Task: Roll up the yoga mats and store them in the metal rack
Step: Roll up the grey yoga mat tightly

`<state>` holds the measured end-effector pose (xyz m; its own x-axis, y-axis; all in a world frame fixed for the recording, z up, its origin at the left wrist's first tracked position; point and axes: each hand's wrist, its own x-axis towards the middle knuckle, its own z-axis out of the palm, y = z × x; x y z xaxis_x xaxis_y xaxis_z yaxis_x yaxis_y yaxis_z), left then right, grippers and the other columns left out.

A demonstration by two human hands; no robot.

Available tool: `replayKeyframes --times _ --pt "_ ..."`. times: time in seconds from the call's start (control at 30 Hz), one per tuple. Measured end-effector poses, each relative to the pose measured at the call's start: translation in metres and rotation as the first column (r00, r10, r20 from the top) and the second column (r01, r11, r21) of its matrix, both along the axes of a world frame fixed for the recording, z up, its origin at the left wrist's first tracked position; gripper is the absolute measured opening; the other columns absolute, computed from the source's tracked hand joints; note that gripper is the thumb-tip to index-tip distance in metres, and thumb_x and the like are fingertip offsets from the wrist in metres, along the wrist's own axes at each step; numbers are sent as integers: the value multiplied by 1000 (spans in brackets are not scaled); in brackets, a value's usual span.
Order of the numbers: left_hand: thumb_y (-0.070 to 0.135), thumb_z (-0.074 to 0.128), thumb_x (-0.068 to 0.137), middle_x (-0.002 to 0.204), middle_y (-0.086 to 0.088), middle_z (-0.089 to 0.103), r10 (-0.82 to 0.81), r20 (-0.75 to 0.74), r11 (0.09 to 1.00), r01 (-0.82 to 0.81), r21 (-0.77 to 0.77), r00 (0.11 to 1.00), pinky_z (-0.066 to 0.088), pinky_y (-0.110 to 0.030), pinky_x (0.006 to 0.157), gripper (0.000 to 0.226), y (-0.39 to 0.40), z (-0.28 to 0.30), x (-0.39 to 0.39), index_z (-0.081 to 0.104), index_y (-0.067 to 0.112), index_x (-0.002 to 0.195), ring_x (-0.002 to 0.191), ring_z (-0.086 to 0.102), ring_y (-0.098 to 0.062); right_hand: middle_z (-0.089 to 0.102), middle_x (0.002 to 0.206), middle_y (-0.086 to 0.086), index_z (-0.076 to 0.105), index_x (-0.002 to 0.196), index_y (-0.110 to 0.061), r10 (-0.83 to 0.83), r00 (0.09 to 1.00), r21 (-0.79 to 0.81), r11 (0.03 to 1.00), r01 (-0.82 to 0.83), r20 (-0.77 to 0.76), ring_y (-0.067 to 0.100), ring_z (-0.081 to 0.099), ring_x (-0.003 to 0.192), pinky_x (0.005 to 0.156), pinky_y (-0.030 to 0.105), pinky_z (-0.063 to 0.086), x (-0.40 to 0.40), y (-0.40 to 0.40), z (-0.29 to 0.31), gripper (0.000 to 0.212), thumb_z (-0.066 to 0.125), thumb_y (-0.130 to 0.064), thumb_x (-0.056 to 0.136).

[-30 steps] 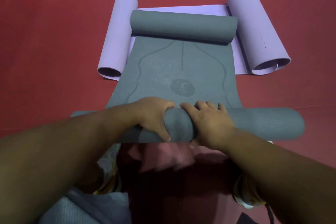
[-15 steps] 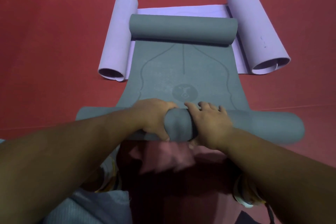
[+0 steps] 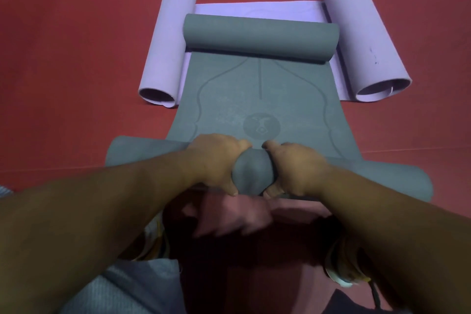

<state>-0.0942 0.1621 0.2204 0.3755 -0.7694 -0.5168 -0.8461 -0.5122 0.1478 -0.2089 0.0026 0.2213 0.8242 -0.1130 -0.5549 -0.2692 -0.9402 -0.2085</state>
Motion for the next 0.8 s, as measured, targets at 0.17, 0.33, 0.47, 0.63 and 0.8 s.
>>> replayKeyframes --times 0.17,0.33,0.47,0.63,0.8 --pt "53 92 56 115 9 66 75 -230 996 -60 68 970 45 -26 81 90 6 9 24 50 36 135 104 63 -17 48 135 8 10 152 -38 87 993 -184 980 -72 78 31 45 129 110 54 33 -8 14 -9 122 85 -62 58" --pt "60 88 55 136 2 52 -37 -48 994 41 101 998 46 -41 99 123 5 -3 7 17 45 154 124 54 -24 58 115 4 38 129 -30 0 1000 -61 998 2 26 30 55 113 92 46 41 -14 8 -21 85 81 -59 62" --pt "62 89 51 129 4 50 -63 85 997 58 56 994 45 -46 95 120 5 -6 1 20 48 148 119 53 -25 59 118 2 39 131 -32 0 999 -10 1000 0 37 29 56 114 94 45 43 -9 -2 -18 90 84 -61 59" --pt "62 86 48 115 13 60 40 -40 999 -41 -18 998 49 -34 81 98 12 -18 9 41 49 134 104 62 -17 49 138 7 21 150 -34 12 996 -51 999 -8 83 30 47 130 109 51 35 -15 5 -32 110 81 -62 62" --pt "54 88 46 112 13 66 110 -180 994 -113 -6 978 54 -34 84 92 23 -49 4 50 43 128 101 66 -16 43 139 6 16 153 -35 76 995 -142 988 -67 58 29 43 131 113 48 31 -28 7 -53 110 80 -58 66"
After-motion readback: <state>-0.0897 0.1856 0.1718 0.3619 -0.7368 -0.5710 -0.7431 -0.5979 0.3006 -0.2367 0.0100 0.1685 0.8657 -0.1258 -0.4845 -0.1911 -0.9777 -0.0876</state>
